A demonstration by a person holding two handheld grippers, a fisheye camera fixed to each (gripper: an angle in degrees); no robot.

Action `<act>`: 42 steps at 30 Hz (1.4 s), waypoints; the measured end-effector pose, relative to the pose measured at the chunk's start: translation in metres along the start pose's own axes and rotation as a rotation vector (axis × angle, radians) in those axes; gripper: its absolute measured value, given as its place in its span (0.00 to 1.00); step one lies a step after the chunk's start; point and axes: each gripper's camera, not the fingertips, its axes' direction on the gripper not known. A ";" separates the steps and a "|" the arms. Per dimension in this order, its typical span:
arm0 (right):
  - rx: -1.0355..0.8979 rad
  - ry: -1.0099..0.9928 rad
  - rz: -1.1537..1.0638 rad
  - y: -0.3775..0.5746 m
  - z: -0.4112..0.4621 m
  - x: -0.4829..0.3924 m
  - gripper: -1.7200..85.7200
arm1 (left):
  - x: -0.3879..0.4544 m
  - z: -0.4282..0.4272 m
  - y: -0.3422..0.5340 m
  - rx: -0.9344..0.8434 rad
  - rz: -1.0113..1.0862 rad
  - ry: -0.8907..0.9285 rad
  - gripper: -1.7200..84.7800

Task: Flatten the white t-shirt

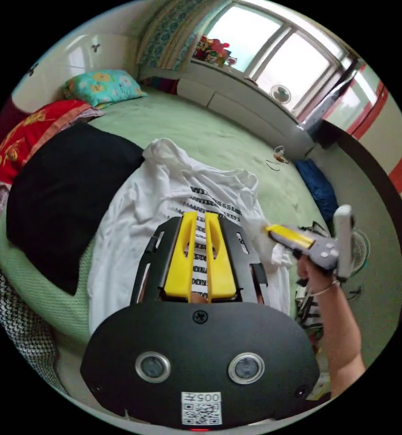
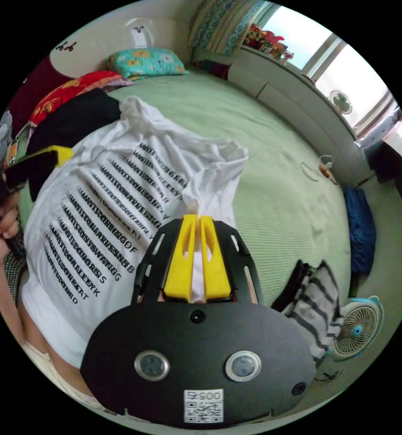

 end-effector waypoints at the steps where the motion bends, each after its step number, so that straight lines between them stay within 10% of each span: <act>1: 0.010 0.029 0.011 -0.003 -0.012 0.021 0.00 | 0.009 0.013 0.000 -0.015 0.048 -0.038 0.07; 12: -0.092 0.268 0.547 -0.010 0.007 0.219 0.01 | 0.001 0.057 0.005 0.037 0.058 -0.030 0.10; 26: 0.225 -0.342 0.756 0.077 -0.047 0.034 0.01 | 0.033 0.065 0.006 -0.001 0.197 -0.104 0.16; 42: 0.163 -0.376 0.716 0.158 -0.001 0.024 0.01 | 0.056 0.136 -0.056 -0.172 0.523 -0.200 0.13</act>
